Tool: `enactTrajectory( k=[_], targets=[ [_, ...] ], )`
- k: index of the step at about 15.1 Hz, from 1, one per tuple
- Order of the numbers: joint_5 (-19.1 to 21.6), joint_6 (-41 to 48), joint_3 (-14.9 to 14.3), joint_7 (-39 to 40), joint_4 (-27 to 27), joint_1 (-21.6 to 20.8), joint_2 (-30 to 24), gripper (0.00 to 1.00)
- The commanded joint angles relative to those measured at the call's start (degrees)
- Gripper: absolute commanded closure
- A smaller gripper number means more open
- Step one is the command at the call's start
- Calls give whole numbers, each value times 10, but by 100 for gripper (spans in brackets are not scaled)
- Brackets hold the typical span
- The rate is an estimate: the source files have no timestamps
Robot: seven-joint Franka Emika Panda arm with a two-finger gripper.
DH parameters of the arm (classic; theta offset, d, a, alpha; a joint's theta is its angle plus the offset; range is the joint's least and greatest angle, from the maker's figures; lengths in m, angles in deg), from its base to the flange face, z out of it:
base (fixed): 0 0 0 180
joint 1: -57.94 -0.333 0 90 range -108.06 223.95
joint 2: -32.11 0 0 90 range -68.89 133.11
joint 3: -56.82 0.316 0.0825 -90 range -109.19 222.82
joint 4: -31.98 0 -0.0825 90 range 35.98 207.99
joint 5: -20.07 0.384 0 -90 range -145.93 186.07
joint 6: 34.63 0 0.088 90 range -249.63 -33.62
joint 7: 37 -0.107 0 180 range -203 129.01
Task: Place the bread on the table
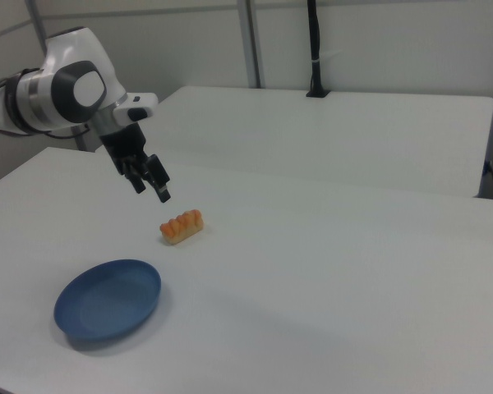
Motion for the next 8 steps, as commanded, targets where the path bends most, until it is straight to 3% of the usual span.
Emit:
enactTrajectory(
  k=[1,8],
  targets=[
    [32,35,-6,32,48,-1,-48,0],
    [38,122,-6,96,31,4,-50,0]
  ],
)
